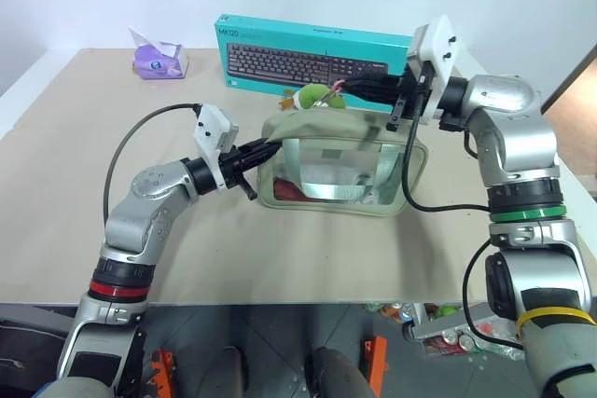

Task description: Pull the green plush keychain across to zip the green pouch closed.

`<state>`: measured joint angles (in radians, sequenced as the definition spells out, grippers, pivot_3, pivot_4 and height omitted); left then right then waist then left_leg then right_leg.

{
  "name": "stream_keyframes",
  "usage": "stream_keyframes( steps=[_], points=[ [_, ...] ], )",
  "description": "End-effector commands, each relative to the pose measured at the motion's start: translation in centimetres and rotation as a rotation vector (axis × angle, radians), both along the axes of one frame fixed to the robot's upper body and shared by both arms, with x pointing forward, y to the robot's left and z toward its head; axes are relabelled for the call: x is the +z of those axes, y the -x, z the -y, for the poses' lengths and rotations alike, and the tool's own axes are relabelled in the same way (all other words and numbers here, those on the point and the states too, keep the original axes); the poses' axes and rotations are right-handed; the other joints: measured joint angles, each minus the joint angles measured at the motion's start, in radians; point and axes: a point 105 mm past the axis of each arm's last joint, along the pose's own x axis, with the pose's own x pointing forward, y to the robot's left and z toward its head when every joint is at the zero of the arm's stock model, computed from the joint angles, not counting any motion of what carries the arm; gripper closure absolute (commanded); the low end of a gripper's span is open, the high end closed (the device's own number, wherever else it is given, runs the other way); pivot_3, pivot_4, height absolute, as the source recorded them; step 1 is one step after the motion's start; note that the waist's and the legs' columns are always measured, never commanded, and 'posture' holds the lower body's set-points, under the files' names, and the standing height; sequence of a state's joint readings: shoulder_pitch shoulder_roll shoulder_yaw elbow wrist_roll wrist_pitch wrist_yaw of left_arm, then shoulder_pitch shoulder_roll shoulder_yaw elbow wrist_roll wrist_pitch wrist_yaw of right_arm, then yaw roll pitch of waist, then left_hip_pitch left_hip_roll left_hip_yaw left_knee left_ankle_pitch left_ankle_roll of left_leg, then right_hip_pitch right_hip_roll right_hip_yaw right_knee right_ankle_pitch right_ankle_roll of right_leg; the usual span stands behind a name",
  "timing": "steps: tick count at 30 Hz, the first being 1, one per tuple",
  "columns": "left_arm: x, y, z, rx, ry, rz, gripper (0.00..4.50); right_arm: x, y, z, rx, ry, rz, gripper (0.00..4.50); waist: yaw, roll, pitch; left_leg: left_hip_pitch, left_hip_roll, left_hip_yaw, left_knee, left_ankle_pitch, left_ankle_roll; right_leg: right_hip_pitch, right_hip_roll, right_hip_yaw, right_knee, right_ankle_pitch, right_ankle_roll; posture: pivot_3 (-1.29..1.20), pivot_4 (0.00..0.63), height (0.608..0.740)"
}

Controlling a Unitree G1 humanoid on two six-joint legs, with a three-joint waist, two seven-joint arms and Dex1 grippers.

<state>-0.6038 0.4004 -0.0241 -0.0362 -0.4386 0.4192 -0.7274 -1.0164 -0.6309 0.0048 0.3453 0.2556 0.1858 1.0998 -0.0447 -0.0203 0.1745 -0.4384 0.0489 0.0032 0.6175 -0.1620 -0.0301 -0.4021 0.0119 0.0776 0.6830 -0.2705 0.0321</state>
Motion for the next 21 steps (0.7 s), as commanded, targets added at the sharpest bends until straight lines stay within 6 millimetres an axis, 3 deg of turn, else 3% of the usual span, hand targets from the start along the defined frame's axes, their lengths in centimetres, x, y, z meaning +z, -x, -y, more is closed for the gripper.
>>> stream_keyframes(
  steps=[1, 13, 21],
  points=[
    [1.0, -0.9, -1.6, 0.076, 0.015, 0.044, 4.50, 2.8, 0.8, 3.1, -0.100, -0.064, 0.112, 4.47, 0.000, 0.000, 0.000, 0.000, 0.000, 0.000, 0.000, 0.000, 0.000, 0.000, 0.000, 0.000, 0.000, 0.000, 0.000, 0.00, 0.150, 0.740],
    [1.6, -0.5, -1.9, 0.071, 0.013, 0.082, 4.50, 0.1, 1.1, 13.7, -0.520, -0.092, 0.094, 4.47, -0.004, 0.000, 0.000, 0.001, 0.000, 0.001, 0.000, 0.000, 0.000, 0.000, 0.000, 0.002, 0.000, 0.000, 0.000, 0.00, 0.150, 0.740],
    [1.2, -0.2, -2.2, 0.070, -0.001, 0.078, 4.50, -3.0, 1.6, 18.3, -0.753, -0.094, 0.052, 4.47, -0.001, 0.000, 0.000, 0.001, -0.001, 0.003, 0.000, 0.000, 0.000, 0.000, 0.000, 0.003, 0.000, -0.001, 0.001, 0.00, 0.150, 0.740]
  ],
)
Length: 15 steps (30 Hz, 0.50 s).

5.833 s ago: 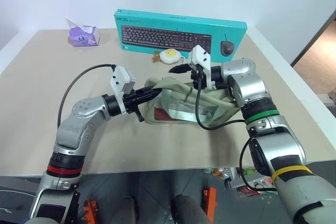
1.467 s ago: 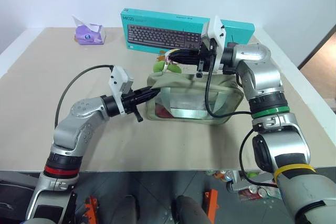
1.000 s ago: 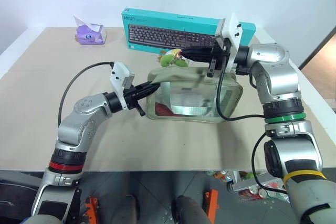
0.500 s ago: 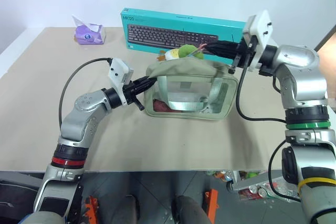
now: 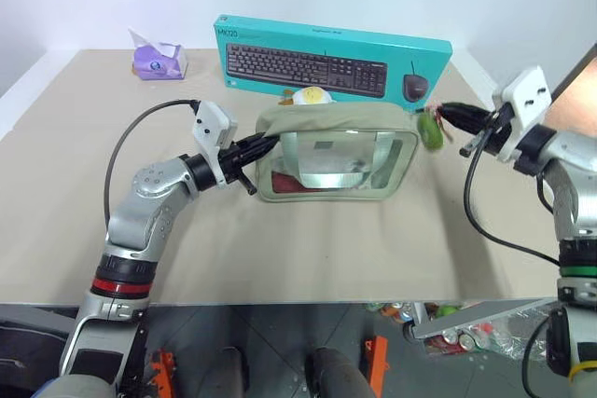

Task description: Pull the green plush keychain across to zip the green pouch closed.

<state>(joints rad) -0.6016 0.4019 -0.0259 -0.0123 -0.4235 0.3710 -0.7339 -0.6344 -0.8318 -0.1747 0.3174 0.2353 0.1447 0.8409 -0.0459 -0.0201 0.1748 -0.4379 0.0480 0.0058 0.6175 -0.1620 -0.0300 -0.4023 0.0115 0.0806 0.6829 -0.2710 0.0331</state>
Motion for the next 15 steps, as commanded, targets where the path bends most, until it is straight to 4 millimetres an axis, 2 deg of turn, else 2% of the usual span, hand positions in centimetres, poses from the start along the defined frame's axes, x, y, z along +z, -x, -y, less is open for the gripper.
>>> stream_keyframes(
  steps=[1, 5, 10, 15],
  points=[
    [1.3, 0.0, -2.0, 0.061, 0.003, 0.053, 4.50, 2.8, 1.2, 5.5, -0.242, -0.034, 0.110, 4.47, 0.000, 0.000, 0.000, 0.000, 0.000, 0.000, 0.000, 0.000, 0.000, 0.000, 0.000, 0.000, 0.000, 0.000, 0.000, 0.00, 0.150, 0.740],
    [1.4, 0.0, -2.1, 0.065, 0.005, 0.054, 4.50, 1.3, 1.4, 5.6, -0.273, -0.060, 0.086, 4.47, 0.000, 0.000, 0.000, 0.000, 0.000, 0.000, 0.000, 0.000, 0.000, 0.000, 0.000, 0.000, 0.000, 0.000, 0.000, 0.00, 0.150, 0.740],
    [1.0, 0.2, -1.6, 0.057, 0.012, 0.049, 4.50, -2.1, 1.1, 3.1, -0.245, -0.087, 0.014, 4.47, -0.001, 0.000, 0.000, 0.000, 0.000, -0.001, 0.000, 0.000, 0.000, 0.000, 0.000, 0.000, 0.000, -0.001, 0.001, 0.00, 0.150, 0.740],
    [1.2, 0.2, -1.3, 0.042, 0.013, 0.049, 4.50, -4.6, 1.1, 2.3, -0.266, -0.127, -0.037, 4.47, -0.003, 0.000, 0.000, 0.001, 0.000, -0.001, 0.000, 0.000, 0.000, 0.001, 0.001, 0.000, 0.000, -0.001, 0.002, 0.00, 0.150, 0.740]
  ],
)
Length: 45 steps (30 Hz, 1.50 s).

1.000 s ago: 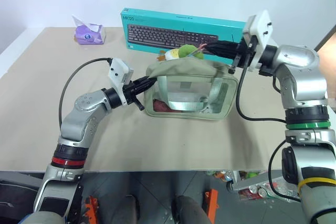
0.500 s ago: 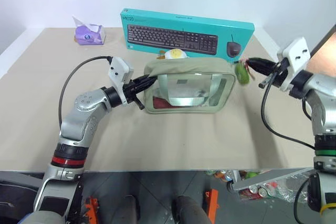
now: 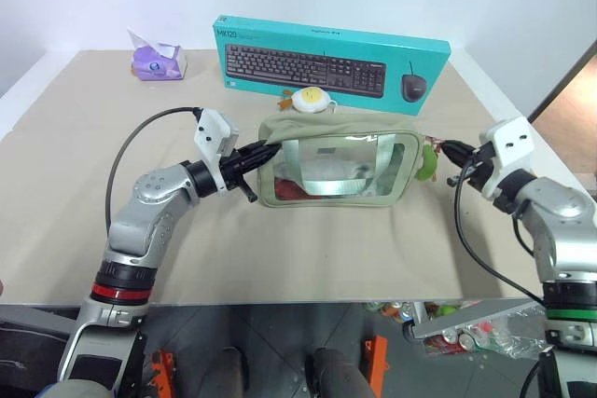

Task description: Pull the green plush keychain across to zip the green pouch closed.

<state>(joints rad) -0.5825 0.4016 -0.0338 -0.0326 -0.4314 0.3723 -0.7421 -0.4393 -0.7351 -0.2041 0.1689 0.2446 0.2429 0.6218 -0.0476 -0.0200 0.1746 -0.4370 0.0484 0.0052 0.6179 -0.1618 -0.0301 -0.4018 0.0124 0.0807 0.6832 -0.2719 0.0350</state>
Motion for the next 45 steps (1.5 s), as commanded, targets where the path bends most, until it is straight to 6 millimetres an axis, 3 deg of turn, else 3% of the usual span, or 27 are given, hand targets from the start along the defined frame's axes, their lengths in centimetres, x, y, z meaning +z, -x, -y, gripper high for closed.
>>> stream_keyframes(
  steps=[1, 5, 13, 19, 22, 23, 24, 25, 27, 32, 35, 36, 43, 45],
  points=[
    [1.6, -0.3, -1.6, 0.065, 0.015, 0.055, 4.50, 0.1, 0.4, 2.0, -0.105, -0.011, 0.018, 4.47, -0.001, 0.000, 0.000, 0.001, 0.000, 0.000, 0.000, 0.000, 0.000, 0.000, 0.000, 0.001, 0.000, 0.000, 0.001, 0.00, 0.150, 0.740],
    [1.7, -0.4, -1.8, 0.073, 0.016, 0.058, 4.50, -1.3, 0.9, 1.9, -0.125, -0.032, -0.012, 4.47, 0.000, 0.000, 0.000, 0.001, 0.000, 0.000, 0.000, 0.000, 0.000, 0.000, 0.000, 0.000, 0.000, 0.000, 0.001, 0.00, 0.150, 0.740],
    [1.0, -0.3, -1.5, 0.075, 0.013, 0.042, 4.50, -5.1, 1.4, -1.0, -0.082, -0.094, -0.088, 4.47, 0.000, 0.000, 0.000, 0.000, 0.000, 0.000, 0.000, 0.000, 0.000, 0.000, 0.000, 0.001, 0.000, 0.000, 0.001, 0.00, 0.150, 0.740],
    [0.5, 0.0, -1.0, 0.044, -0.013, 0.028, 4.50, -3.8, 1.0, -0.9, -0.081, -0.127, -0.049, 4.47, 0.000, 0.000, 0.000, 0.000, 0.000, 0.001, 0.001, 0.001, 0.000, 0.000, 0.000, 0.001, 0.000, 0.000, 0.002, 0.00, 0.150, 0.740],
    [0.2, 0.4, -0.9, 0.011, -0.016, 0.013, 4.50, -2.6, 1.2, 0.1, -0.101, -0.174, -0.026, 4.47, 0.001, 0.000, 0.000, 0.000, 0.000, 0.000, 0.001, 0.001, 0.000, 0.000, 0.000, 0.001, 0.000, 0.000, 0.002, 0.00, 0.150, 0.740],
    [0.2, 0.5, -0.9, -0.001, -0.015, 0.009, 4.50, -2.3, 1.4, 0.4, -0.100, -0.175, -0.025, 3.94, 0.002, 0.000, 0.000, 0.000, 0.000, 0.000, 0.001, 0.001, 0.000, 0.001, 0.000, 0.000, 0.000, 0.000, 0.002, 0.00, 0.150, 0.740],
    [0.2, 0.6, -0.8, -0.015, -0.015, 0.006, 4.50, -2.0, 1.6, 0.4, -0.086, -0.161, -0.025, 3.72, 0.002, 0.000, 0.000, 0.000, 0.000, 0.000, 0.000, 0.001, 0.000, 0.001, 0.000, 0.000, 0.000, 0.000, 0.001, 0.00, 0.150, 0.740],
    [0.2, 0.9, -0.7, -0.037, -0.017, 0.003, 3.73, -1.7, 1.9, 0.4, -0.069, -0.136, -0.024, 3.32, 0.002, 0.000, 0.000, 0.000, 0.000, 0.000, 0.000, 0.001, 0.000, 0.001, 0.000, 0.000, 0.000, 0.000, 0.002, 0.00, 0.150, 0.740],
    [0.8, 1.3, -0.6, -0.072, -0.013, 0.014, 3.11, -0.7, 2.5, 0.2, -0.023, -0.132, -0.021, 2.63, 0.002, 0.000, 0.000, 0.000, -0.001, 0.000, 0.000, 0.001, 0.000, 0.001, 0.000, 0.001, 0.000, 0.000, 0.002, 0.00, 0.150, 0.740],
    [5.4, 2.0, -2.7, -0.096, 0.147, 0.006, 1.45, 2.9, 5.1, -1.1, 0.137, -0.136, -0.007, 0.96, 0.001, 0.000, 0.000, 0.000, 0.000, -0.001, 0.000, 0.001, 0.000, 0.001, 0.000, 0.000, 0.000, -0.002, 0.005, 0.00, 0.150, 0.740],
    [5.9, 2.4, -4.3, -0.058, 0.180, -0.032, 0.45, 3.3, 6.6, -2.4, 0.236, -0.129, -0.041, 0.01, -0.001, 0.000, 0.000, 0.001, 0.000, -0.002, 0.001, 0.001, 0.000, 0.002, 0.000, -0.001, 0.000, -0.002, 0.005, 0.00, 0.150, 0.740],
    [5.6, 2.5, -5.1, -0.023, 0.174, -0.039, 0.06, 3.3, 7.0, -2.7, 0.258, -0.128, -0.052, 0.00, -0.001, 0.000, 0.000, 0.001, 0.000, -0.002, 0.001, 0.001, 0.000, 0.002, 0.000, -0.001, 0.000, -0.002, 0.005, 0.00, 0.150, 0.740],
    [0.4, 2.8, -9.2, 0.308, 0.035, -0.019, 0.03, -0.5, 9.8, -4.7, 0.337, -0.093, -0.164, 0.00, 0.003, 0.000, 0.000, 0.002, 0.000, -0.002, 0.000, 0.000, 0.000, 0.003, -0.001, -0.001, 0.000, -0.004, 0.005, 0.00, 0.150, 0.740],
    [-2.7, 2.9, -9.7, 0.388, -0.064, -0.052, 0.03, -1.7, 10.2, -5.1, 0.349, -0.096, -0.182, 0.00, 0.003, -0.001, 0.000, 0.002, 0.000, -0.002, 0.001, 0.000, 0.000, 0.004, -0.001, -0.001, 0.000, -0.003, 0.005, 0.00, 0.150, 0.740]
  ],
)
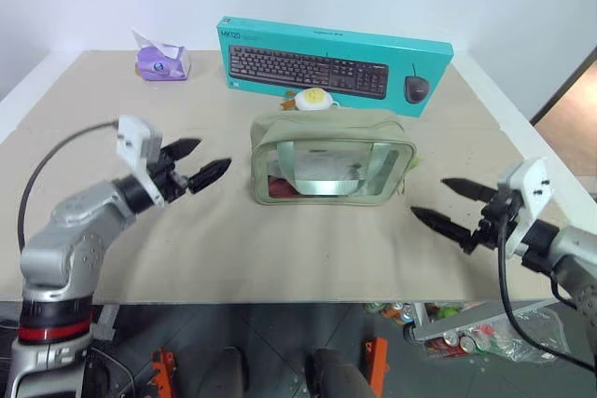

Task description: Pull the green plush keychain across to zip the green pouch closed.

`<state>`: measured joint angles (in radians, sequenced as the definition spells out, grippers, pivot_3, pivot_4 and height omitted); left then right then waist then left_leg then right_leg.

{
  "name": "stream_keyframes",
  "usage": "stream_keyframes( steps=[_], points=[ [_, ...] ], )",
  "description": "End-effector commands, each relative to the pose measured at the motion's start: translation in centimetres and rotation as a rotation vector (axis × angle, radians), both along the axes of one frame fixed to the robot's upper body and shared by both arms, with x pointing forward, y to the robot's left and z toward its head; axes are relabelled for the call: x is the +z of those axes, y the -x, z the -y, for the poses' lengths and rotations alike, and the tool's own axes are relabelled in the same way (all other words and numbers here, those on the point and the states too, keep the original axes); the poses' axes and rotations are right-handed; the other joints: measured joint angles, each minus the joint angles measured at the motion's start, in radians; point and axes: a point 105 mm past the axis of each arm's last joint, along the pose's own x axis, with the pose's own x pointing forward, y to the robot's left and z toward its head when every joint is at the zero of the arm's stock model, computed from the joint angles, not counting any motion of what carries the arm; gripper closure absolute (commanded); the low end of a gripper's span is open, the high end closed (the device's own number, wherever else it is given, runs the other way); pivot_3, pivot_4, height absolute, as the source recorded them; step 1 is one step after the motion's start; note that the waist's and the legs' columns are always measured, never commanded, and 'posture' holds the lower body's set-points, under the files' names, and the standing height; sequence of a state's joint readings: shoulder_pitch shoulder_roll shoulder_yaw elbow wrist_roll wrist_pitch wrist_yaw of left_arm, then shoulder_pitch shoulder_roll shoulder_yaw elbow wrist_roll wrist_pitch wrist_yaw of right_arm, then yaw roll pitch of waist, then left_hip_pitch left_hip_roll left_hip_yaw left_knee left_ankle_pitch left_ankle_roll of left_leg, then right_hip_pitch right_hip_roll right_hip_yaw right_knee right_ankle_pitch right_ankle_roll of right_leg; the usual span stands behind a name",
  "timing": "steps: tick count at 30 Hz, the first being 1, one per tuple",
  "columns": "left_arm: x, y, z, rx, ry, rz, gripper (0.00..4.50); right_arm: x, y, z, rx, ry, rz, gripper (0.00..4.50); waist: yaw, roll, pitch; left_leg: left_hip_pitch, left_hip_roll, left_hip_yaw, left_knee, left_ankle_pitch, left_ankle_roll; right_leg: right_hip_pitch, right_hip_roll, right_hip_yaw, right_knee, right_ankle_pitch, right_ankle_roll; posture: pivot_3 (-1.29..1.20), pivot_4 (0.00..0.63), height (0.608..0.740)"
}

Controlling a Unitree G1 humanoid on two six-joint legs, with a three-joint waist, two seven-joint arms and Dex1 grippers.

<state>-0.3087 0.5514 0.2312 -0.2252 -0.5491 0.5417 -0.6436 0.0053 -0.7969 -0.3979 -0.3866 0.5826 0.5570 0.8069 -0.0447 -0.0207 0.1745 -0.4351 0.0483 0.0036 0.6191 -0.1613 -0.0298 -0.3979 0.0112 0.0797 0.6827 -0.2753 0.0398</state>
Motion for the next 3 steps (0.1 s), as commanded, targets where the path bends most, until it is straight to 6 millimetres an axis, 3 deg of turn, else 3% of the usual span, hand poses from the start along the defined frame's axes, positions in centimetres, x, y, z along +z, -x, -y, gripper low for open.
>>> stream_keyframes(
  steps=[1, 3],
  points=[
    [-2.1, 0.8, -0.1, 0.082, -0.138, 0.038, 0.03, -0.3, 0.7, -1.3, 0.045, 0.018, 0.046, 0.00, 0.000, -0.001, -0.001, 0.000, 0.000, 0.000, 0.000, 0.000, 0.000, 0.000, 0.000, 0.000, 0.000, 0.000, 0.000, 0.00, 0.150, 0.740],
    [-3.6, 1.4, 0.1, 0.089, -0.167, 0.026, 0.03, -0.9, 0.7, -1.2, 0.035, 0.029, 0.045, 0.00, 0.000, -0.001, -0.001, 0.004, 0.000, 0.002, 0.000, 0.000, 0.000, 0.003, 0.000, 0.002, -0.001, 0.000, 0.000, 0.00, 0.150, 0.740]
  ],
)
